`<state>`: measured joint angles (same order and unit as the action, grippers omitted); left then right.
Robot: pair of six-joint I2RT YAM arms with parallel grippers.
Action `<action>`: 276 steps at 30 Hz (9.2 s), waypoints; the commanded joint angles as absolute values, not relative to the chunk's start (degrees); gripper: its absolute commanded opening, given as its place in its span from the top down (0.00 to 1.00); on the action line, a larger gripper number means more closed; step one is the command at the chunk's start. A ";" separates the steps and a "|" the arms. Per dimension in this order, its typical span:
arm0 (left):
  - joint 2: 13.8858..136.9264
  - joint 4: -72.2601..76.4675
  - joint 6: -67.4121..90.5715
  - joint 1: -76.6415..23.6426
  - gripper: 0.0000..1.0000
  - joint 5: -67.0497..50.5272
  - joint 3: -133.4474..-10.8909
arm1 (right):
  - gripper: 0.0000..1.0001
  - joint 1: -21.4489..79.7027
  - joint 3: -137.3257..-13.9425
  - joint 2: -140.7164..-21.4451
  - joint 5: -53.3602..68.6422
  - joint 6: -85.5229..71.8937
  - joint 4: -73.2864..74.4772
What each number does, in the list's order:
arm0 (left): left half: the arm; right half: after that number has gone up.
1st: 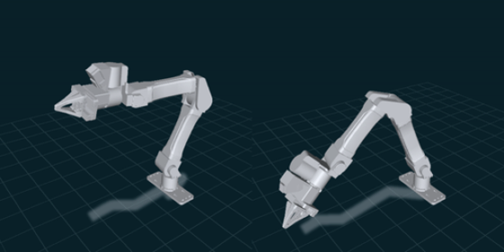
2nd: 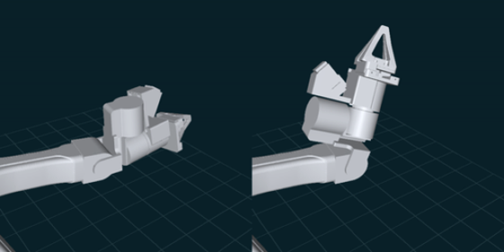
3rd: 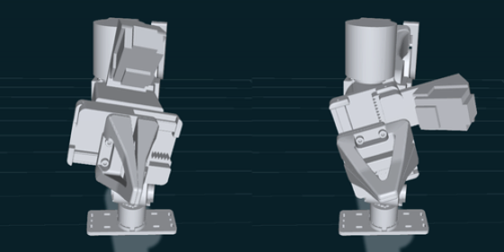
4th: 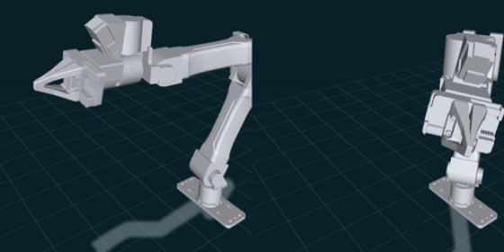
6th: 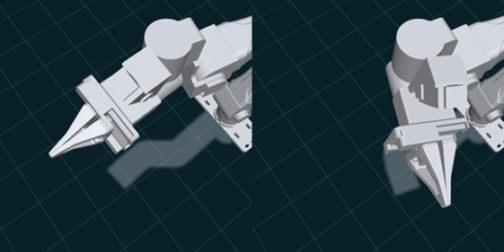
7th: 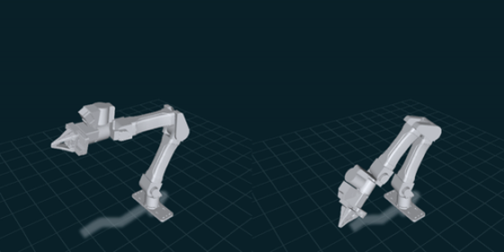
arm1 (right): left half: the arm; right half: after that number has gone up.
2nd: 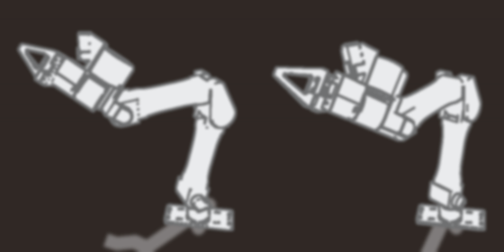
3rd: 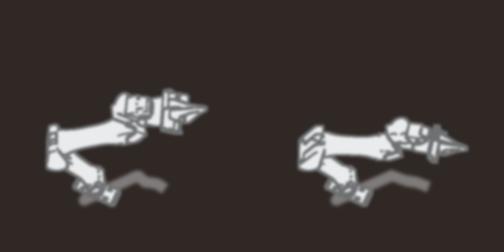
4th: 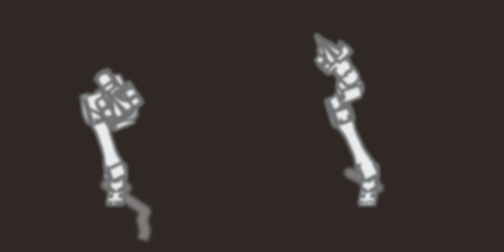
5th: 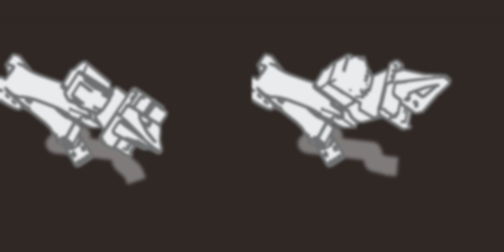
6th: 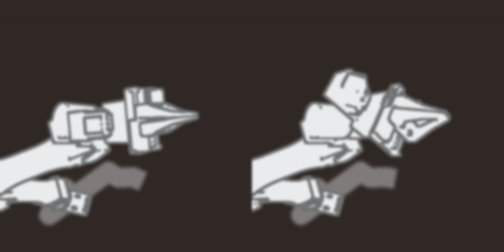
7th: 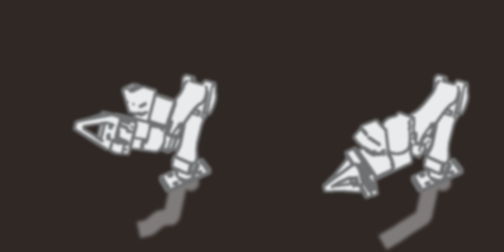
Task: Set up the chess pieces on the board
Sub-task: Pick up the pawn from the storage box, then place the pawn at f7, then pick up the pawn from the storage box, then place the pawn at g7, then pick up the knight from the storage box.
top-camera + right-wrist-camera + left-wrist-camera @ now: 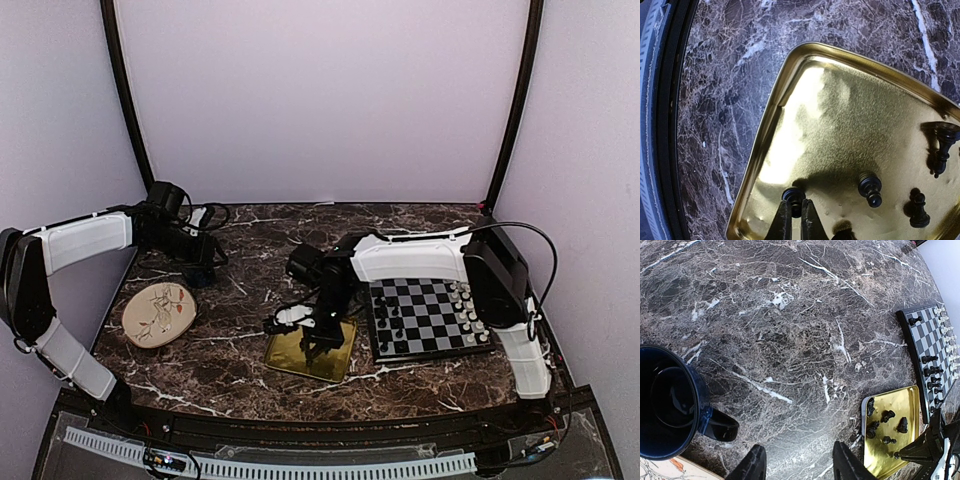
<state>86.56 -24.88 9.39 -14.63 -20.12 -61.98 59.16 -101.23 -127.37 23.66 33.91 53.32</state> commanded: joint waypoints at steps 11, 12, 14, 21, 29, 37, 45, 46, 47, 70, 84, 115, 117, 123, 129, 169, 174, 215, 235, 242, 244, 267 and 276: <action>86.95 -25.20 8.69 -14.56 0.52 -20.92 -62.22 | 0.98 43.79 -95.20 -111.49 20.83 33.63 50.43; 87.05 -25.22 8.66 -14.52 0.52 -20.99 -62.29 | 0.98 42.31 -94.38 -110.54 20.18 33.57 49.88; 87.13 -25.22 8.66 -14.56 0.52 -21.13 -62.31 | 0.98 39.04 -92.15 -108.40 18.55 33.50 48.48; 87.45 -25.30 8.79 -14.57 0.52 -21.45 -62.40 | 0.98 30.57 -85.64 -103.57 11.32 31.82 42.90; 87.53 -25.22 8.85 -14.57 0.52 -21.45 -62.40 | 0.97 29.18 -79.10 -103.56 11.76 31.74 39.74; 87.57 -25.22 8.80 -14.55 0.52 -21.45 -62.31 | 0.97 29.15 -79.35 -106.59 13.08 31.31 39.32; 87.71 -25.22 8.81 -14.52 0.52 -21.45 -62.40 | 0.96 29.23 -79.78 -108.93 13.88 31.37 39.25; 87.79 -25.25 8.76 -14.50 0.52 -21.45 -62.39 | 0.96 29.26 -79.87 -109.17 13.86 31.38 39.27; 87.80 -25.29 8.77 -14.57 0.52 -21.45 -62.40 | 0.96 29.26 -79.89 -109.48 13.88 31.43 39.29; 88.15 -25.57 8.61 -14.54 0.52 -21.54 -62.58 | 0.93 29.48 -81.81 -113.00 14.42 30.92 38.85; 88.19 -25.44 8.53 -14.52 0.52 -22.11 -62.49 | 0.81 30.16 -81.85 -108.36 12.68 30.55 40.37; 86.57 -24.42 6.64 -18.28 0.53 -24.29 -62.04 | 0.83 57.15 -104.72 -124.31 13.90 35.53 49.28; 86.57 -24.52 6.45 -18.41 0.53 -24.26 -62.05 | 0.82 57.83 -105.37 -125.69 14.04 35.46 49.64; 86.61 -24.92 6.25 -18.46 0.53 -24.18 -62.30 | 0.79 58.95 -106.13 -127.88 14.86 35.49 50.37; 86.83 -25.17 6.15 -18.52 0.53 -24.00 -62.40 | 0.79 59.24 -107.33 -129.76 15.53 35.23 50.75; 88.33 -26.17 5.84 -18.93 0.53 -23.64 -62.76 | 0.97 54.11 -108.53 -125.95 26.99 32.99 54.51; 88.49 -26.15 5.75 -19.02 0.53 -23.47 -62.83 | 0.97 48.85 -102.66 -120.04 20.67 32.99 51.14; 89.47 -26.63 5.60 -19.20 0.53 -23.20 -63.19 | 0.94 30.85 -87.47 -115.54 4.56 29.09 40.67; 90.14 -26.64 5.61 -19.30 0.53 -23.29 -63.28 | 0.83 30.58 -88.28 -117.78 4.22 28.86 39.48; 90.14 -26.59 5.56 -19.29 0.53 -23.20 -63.30 | 0.80 30.54 -89.39 -115.41 4.40 28.47 40.82; 89.16 -25.38 5.37 -19.78 0.55 -24.01 -62.61 | 0.79 30.52 -90.37 -113.84 4.58 28.19 42.14; 109.88 -38.71 -0.41 -57.64 0.49 -4.20 -80.03 | 0.74 22.03 -61.86 -85.05 17.87 22.04 22.66; 115.44 -38.58 0.60 -57.73 0.49 -4.41 -84.78 | 0.74 21.53 -59.91 -84.29 18.92 22.41 21.25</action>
<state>113.93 -37.15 -0.10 -57.74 -5.13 -81.97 21.93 -61.08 -85.78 17.28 23.00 24.34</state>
